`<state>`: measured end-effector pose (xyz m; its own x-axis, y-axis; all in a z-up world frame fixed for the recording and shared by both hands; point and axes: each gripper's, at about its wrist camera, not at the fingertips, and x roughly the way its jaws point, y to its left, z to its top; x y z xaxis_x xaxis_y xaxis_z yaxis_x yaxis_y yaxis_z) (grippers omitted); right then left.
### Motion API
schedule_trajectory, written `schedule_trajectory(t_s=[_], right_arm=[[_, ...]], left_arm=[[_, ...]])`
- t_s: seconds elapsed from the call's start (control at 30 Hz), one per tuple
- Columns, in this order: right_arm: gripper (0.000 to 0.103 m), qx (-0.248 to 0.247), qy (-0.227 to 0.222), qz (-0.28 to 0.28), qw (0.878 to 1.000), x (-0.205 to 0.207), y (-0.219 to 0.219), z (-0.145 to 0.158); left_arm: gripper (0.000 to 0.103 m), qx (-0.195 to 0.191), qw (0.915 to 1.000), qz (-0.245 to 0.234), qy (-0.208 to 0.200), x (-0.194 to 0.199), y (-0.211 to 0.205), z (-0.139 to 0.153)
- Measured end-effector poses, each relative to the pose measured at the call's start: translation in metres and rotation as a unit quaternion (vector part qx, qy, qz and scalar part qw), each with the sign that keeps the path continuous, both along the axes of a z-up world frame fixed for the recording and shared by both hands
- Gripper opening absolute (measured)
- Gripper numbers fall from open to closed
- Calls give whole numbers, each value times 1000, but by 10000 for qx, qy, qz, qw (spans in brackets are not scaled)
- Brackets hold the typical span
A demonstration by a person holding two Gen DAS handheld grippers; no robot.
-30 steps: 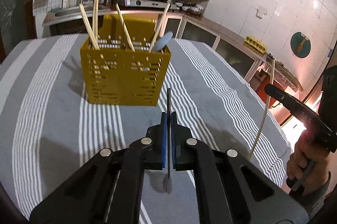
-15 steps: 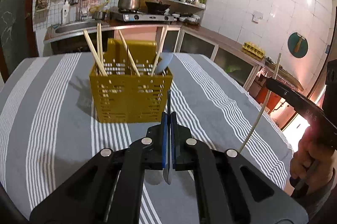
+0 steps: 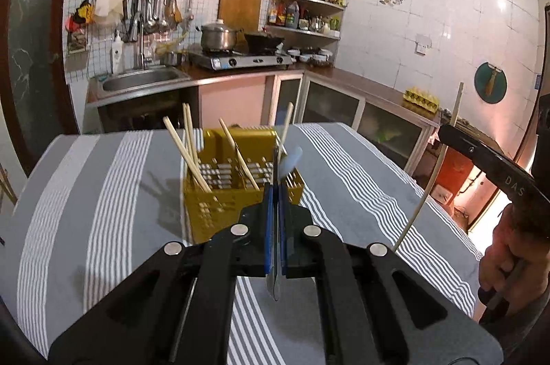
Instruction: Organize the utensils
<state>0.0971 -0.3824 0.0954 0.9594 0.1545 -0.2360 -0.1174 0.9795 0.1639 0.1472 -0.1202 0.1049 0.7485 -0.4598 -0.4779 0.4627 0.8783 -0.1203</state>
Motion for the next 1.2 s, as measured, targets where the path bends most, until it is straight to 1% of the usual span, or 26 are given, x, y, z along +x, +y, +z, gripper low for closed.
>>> schedule_trajectory(t_s=[0.3, 0.43, 0.6, 0.7, 0.8, 0.9, 1.0, 1.03, 1.07, 1.1, 1.13, 1.17, 1.2], right_arm=[[6, -86, -255, 72, 9996, 30, 23, 26], [6, -79, -468, 176, 9987, 53, 38, 39], [6, -90, -748, 260, 9968, 88, 58, 56], [6, -203, -764, 280, 9965, 110, 71, 58], [6, -280, -636, 276, 9972, 130, 79, 49], [6, -318, -431, 267, 9982, 146, 83, 31], [7, -342, -93, 262, 9990, 161, 85, 9], [10, -350, -13, 222, 9991, 163, 85, 5], [16, -329, 3, 184, 9993, 162, 83, 4], [39, -284, -32, 167, 9995, 160, 81, 3], [53, -222, -119, 125, 9996, 155, 78, 5], [54, -210, -164, 108, 9996, 151, 77, 7], [54, -231, -207, 75, 9995, 146, 74, 10]], left_arm=[[2, -5, 9988, 153, -467, 33, 9, 36], [2, -87, 9978, 178, -638, 59, 10, 56], [2, -196, 9966, 208, -774, 84, 9, 67], [2, -186, 9965, 263, -776, 101, 7, 64], [2, -225, 9975, 258, -616, 117, 4, 53], [2, -219, 9981, 282, -507, 123, 4, 38], [2, -130, 9986, 395, -318, 133, 6, 17], [2, -103, 9988, 422, -209, 137, 8, 11], [3, -124, 9990, 418, -122, 139, 11, 6], [10, -135, 9989, 443, -87, 138, 13, 4], [18, -140, 9987, 480, -92, 136, 16, 2], [32, -162, 9986, 485, -120, 134, 18, 2], [39, -167, 9983, 528, -157, 132, 20, 3]])
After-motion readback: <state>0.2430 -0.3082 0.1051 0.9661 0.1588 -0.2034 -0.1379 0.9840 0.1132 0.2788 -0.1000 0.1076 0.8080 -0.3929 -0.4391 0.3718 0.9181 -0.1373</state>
